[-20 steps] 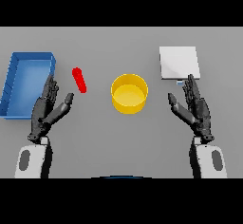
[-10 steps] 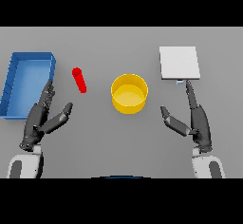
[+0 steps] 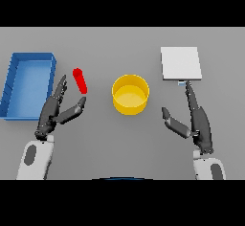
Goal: Pick up the red beaker and tilt it to pour out 1 green nut into yellow bowl. Pick up the yellow bowl and place it on the metallic measuring scale.
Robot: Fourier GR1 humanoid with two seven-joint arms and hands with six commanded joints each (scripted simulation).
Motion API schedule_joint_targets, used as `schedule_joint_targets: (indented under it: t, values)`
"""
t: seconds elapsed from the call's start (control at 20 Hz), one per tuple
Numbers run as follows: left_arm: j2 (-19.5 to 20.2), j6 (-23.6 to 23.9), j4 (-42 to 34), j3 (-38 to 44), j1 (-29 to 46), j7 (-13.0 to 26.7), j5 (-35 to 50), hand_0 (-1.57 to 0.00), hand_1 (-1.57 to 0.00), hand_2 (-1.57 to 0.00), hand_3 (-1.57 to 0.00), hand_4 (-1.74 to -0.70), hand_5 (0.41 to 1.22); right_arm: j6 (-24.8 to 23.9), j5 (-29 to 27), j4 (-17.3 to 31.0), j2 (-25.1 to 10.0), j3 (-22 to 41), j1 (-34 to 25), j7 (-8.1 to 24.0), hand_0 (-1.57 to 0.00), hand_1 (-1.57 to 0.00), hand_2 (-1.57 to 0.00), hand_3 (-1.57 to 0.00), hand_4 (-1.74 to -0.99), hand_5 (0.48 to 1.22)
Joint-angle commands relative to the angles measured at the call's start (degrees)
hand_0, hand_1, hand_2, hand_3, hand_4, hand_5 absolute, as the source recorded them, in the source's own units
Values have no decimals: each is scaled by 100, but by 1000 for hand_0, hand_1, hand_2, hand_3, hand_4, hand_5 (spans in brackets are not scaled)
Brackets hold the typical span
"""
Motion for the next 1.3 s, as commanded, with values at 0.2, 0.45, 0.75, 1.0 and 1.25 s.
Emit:
schedule_joint_targets:
  t: [0.2, 0.45, 0.75, 1.0, 1.25]
  values:
    - [-32, 123, 967, 169, -822, -126, -96, 1, 1, 1, 1, -1255, 660, 68, -99, 44, -84, -81, 8, -86, 1, 1, 1, 1, -1281, 635]
    - [1, 100, 1685, 370, -1286, -423, -25, 1, 1, 1, 1, -1280, 682, 16, -32, 0, -61, -55, 13, -48, 1, 1, 1, 1, -1266, 635]
    - [-75, 187, 2208, 408, -1820, -343, -111, 1, 1, 1, 1, -1293, 686, 39, -44, -6, -23, -20, 60, -64, 1, 1, 1, 1, -1267, 644]
    - [-81, 192, 2738, 544, -2245, -487, -79, 1, 1, 1, 1, -1297, 686, 68, -110, -113, -83, -78, 30, 47, 1, 1, 1, 1, -1268, 639]
    - [-157, 229, 3261, 741, -2510, -827, 36, 1, 1, 0, 1, -1348, 704, 33, -80, -17, -55, -82, -24, 90, 1, 1, 1, 1, -1261, 641]
